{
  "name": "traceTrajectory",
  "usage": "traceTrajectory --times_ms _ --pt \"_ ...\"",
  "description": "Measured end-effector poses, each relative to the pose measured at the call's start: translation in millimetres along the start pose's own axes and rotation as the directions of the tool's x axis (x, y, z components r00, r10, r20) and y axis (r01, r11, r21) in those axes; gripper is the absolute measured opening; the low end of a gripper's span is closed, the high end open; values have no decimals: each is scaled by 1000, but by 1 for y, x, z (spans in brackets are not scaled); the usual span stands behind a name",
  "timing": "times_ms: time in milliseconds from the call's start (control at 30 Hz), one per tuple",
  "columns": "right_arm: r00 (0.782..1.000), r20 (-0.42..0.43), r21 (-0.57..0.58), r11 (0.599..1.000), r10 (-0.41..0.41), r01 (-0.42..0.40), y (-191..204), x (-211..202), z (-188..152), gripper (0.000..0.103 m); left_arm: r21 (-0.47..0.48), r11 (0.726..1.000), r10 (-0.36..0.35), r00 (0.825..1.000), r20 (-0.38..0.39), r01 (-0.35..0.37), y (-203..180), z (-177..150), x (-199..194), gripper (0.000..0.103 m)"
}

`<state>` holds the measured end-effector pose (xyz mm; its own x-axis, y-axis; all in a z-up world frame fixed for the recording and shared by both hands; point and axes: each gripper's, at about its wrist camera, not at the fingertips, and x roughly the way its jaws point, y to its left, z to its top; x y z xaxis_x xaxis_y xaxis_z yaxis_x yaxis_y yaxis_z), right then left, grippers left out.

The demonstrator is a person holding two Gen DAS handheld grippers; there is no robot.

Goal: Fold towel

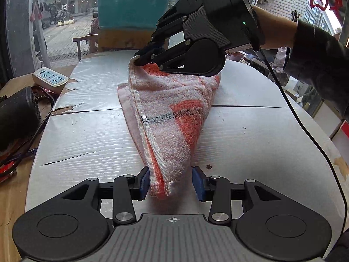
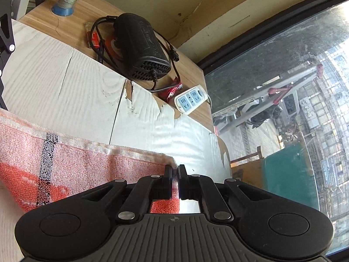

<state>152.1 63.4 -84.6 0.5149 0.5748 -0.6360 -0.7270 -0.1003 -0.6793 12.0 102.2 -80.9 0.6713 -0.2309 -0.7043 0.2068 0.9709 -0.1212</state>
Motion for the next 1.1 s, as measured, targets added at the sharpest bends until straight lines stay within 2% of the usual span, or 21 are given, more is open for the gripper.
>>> traceTrajectory --times_ms 133,367,500,667,767,833,967,1100 --pt "1000 -13 11 1000 24 -24 -1 12 1 5 52 997 53 998 34 -55 -13 8 -16 44" --pt "997 -27 44 997 66 -64 -1 25 0 5 95 990 93 991 91 -101 -21 17 -34 45" --pt "997 -28 56 996 75 -73 -2 28 -1 5 79 993 76 992 105 -85 -20 22 -35 45" --pt "996 -31 84 994 79 -76 -4 32 -1 5 89 995 35 997 68 -41 -26 27 -13 46" --pt "997 -29 116 991 67 -63 -8 33 -2 5 94 995 40 999 21 -42 -29 26 4 45" --pt "998 -18 152 987 58 -54 -13 31 -5 5 85 995 47 999 -9 -46 -27 25 12 45" --pt "999 -5 275 961 46 -43 -31 21 -18 6 77 996 45 999 -18 -44 -25 23 14 46" --pt "998 -46 348 936 -42 55 -47 15 -32 6 82 996 48 999 -24 -46 -28 22 13 46"
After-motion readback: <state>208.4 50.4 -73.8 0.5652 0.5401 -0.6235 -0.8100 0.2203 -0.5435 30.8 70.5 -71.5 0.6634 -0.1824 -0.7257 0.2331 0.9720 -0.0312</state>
